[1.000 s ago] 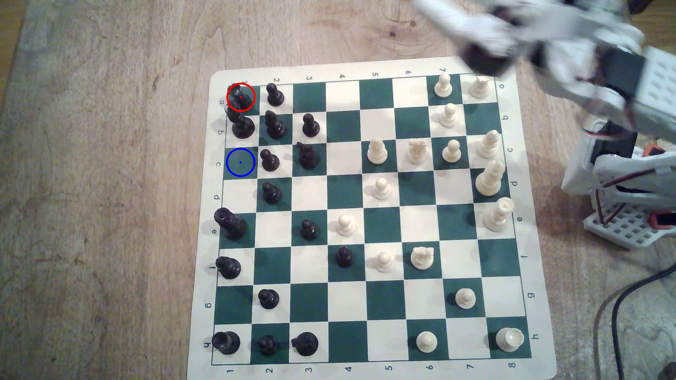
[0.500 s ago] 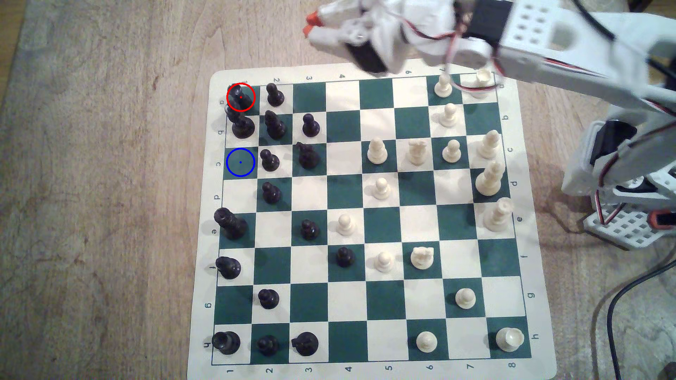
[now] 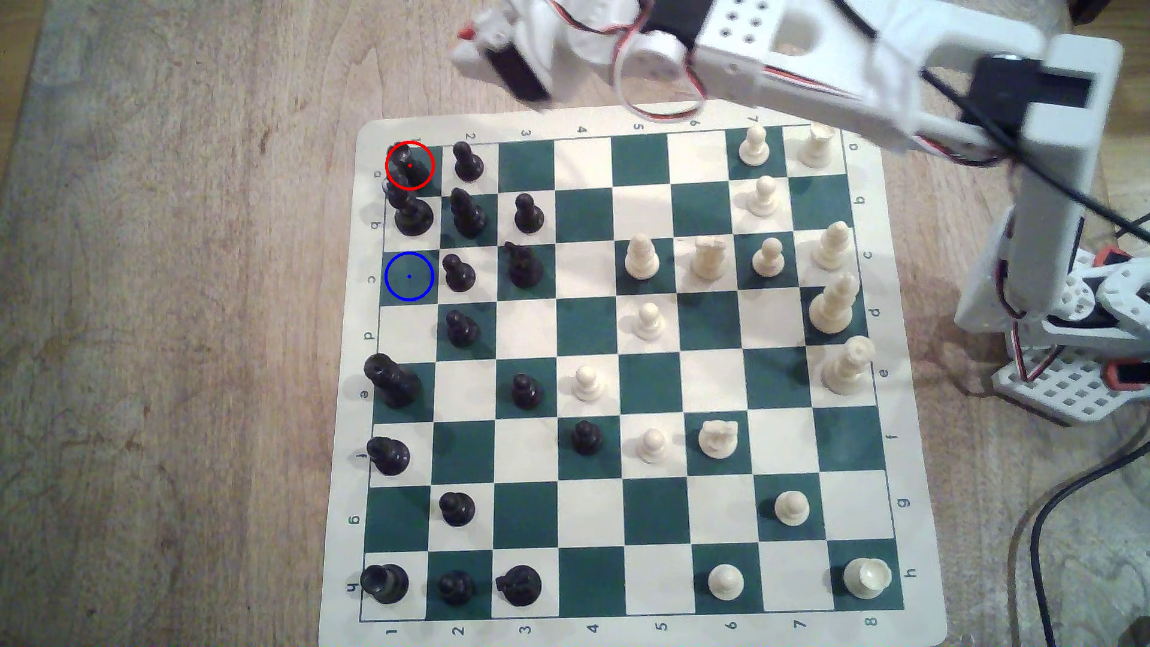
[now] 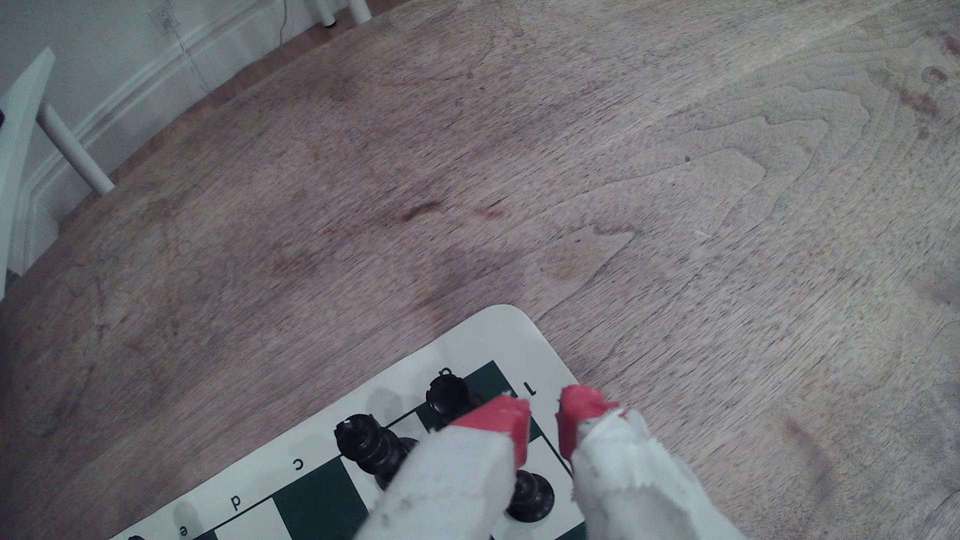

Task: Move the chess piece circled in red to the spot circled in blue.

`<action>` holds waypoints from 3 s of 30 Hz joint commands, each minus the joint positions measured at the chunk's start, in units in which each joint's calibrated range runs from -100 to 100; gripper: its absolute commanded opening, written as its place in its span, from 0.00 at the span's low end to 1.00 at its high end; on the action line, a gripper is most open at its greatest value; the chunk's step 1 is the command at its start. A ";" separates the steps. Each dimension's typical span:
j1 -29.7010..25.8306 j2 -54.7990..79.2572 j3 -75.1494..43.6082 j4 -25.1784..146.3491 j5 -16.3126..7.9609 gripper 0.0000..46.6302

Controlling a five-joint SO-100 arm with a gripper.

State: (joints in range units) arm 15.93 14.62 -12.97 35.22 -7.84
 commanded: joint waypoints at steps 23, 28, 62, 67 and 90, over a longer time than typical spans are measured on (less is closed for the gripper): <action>-2.67 15.01 -20.21 -0.66 -3.37 0.26; -2.83 17.72 -23.02 -1.23 -3.37 0.26; -2.59 29.78 -34.54 -4.02 -2.93 0.28; -2.75 30.71 -34.72 -4.42 -2.93 0.30; -3.22 33.68 -36.08 -6.31 -2.59 0.28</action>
State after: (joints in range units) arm 13.05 50.57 -42.61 30.20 -10.62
